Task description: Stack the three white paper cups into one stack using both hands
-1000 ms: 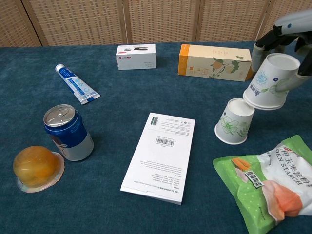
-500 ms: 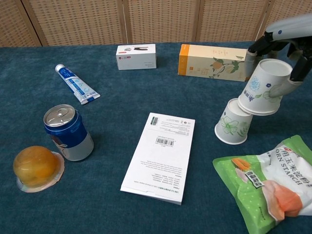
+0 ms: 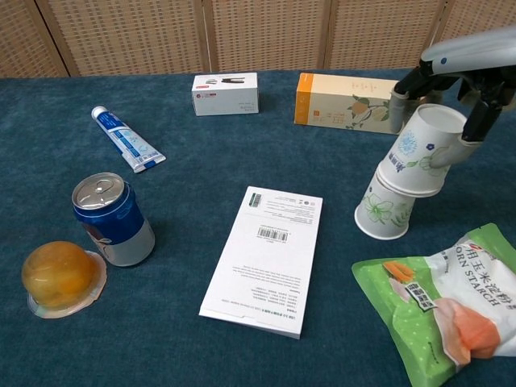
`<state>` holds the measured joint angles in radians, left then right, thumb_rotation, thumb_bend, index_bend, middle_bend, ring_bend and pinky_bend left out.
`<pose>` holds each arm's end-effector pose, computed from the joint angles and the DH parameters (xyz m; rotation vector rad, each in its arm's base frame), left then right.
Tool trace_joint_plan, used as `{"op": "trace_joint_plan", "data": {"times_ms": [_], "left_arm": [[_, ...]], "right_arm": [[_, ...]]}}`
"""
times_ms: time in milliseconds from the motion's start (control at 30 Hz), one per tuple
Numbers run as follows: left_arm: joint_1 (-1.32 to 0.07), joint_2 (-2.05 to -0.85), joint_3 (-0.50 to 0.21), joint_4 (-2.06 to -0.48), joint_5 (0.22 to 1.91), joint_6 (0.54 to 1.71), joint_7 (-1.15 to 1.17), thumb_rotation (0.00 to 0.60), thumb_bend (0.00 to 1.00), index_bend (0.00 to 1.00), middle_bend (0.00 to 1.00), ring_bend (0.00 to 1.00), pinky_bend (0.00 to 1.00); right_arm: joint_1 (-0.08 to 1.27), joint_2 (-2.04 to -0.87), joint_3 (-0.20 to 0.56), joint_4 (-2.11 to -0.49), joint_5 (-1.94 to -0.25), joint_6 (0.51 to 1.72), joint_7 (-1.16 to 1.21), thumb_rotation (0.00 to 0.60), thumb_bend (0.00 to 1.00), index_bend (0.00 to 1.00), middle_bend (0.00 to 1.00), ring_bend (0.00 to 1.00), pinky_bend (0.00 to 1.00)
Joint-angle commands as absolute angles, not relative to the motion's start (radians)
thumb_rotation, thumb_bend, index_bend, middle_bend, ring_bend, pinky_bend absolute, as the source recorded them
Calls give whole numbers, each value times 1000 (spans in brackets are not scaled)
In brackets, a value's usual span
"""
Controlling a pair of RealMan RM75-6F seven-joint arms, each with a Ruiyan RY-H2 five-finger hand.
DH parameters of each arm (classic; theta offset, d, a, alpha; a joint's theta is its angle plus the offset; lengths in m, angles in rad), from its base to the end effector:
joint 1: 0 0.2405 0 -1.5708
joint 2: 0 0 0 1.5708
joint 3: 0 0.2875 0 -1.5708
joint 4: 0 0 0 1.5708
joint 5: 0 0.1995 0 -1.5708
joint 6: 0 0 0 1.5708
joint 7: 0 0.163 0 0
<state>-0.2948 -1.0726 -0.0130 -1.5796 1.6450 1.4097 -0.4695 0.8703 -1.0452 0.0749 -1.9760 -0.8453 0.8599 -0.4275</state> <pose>-0.2847 0.2572 0.1750 -1.5684 -1.1364 -1.3020 -0.1455 -0.3520 0.0977 1.9949 -1.0161 0.6974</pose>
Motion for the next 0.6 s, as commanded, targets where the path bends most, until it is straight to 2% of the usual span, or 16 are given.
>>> {"op": "trace_joint_plan", "data": {"times_ms": [33, 367, 600], "left_arm": [[-294, -1074, -12, -1574, 1644, 1411, -474, 600, 494, 0, 0, 0, 145], [-290, -1081, -7, -1553, 1646, 1417, -495, 600, 494, 0, 0, 0, 142], [-286, -1080, -5, -1546, 1645, 1425, -508, 600, 495, 0, 0, 0, 140]], "right_arm": [[876, -1052, 74, -1978, -841, 862, -436, 600, 222, 360, 519, 469, 874], [901, -1080, 68, -1969, -806, 866, -465, 600, 221, 350, 515, 468, 873], [910, -1094, 47, -1951, -786, 865, -488, 600, 221, 245, 422, 355, 819]]}}
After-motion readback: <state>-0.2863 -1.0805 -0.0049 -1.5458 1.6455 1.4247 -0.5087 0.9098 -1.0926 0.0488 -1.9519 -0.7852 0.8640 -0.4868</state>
